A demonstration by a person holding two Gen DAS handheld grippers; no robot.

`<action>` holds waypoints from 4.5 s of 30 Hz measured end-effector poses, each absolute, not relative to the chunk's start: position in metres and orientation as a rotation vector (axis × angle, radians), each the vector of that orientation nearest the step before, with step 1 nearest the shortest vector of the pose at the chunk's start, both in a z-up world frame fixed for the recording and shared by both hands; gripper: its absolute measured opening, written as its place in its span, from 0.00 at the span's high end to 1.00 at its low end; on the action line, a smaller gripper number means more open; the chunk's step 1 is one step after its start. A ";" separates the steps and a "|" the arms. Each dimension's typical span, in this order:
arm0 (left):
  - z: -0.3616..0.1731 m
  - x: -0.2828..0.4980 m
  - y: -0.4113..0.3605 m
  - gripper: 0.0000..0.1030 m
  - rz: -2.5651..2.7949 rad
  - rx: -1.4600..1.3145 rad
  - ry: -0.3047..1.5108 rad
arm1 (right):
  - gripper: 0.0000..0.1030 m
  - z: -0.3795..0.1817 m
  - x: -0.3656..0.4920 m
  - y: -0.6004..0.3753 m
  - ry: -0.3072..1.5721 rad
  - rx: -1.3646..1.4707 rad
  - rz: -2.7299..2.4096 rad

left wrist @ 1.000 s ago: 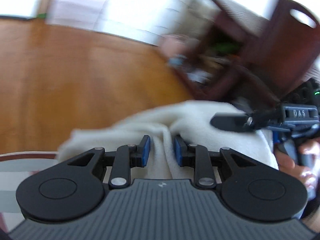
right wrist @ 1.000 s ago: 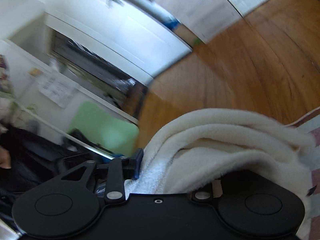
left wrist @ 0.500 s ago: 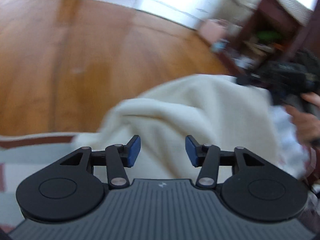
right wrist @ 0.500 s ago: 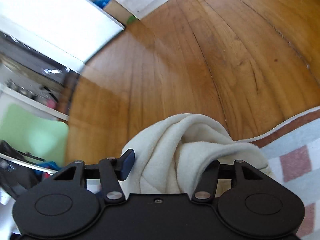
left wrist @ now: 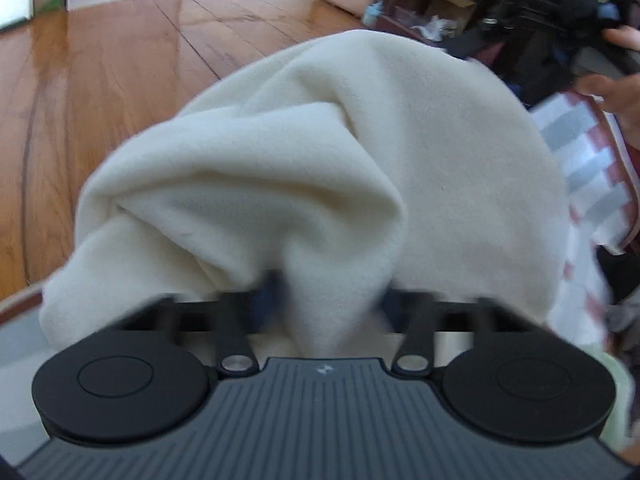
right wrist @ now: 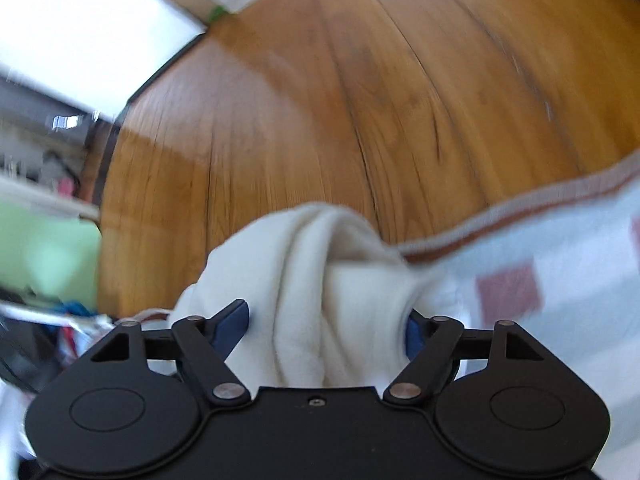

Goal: Fold clothes

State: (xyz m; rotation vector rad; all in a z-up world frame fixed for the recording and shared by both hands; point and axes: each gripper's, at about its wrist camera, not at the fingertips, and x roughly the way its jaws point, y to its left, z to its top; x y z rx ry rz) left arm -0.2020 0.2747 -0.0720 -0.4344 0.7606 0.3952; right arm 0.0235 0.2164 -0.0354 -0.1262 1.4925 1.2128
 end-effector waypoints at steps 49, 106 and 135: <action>-0.018 -0.266 0.341 0.93 0.568 -0.590 0.366 | 0.83 0.060 -0.144 0.350 1.136 -0.116 1.869; -0.093 -0.341 0.357 0.87 0.934 -0.936 0.566 | 0.34 -0.127 -0.084 0.457 0.889 -0.917 1.480; 0.164 -0.322 0.331 0.89 1.051 -0.133 0.307 | 0.90 0.216 -0.066 0.169 0.173 -0.584 1.343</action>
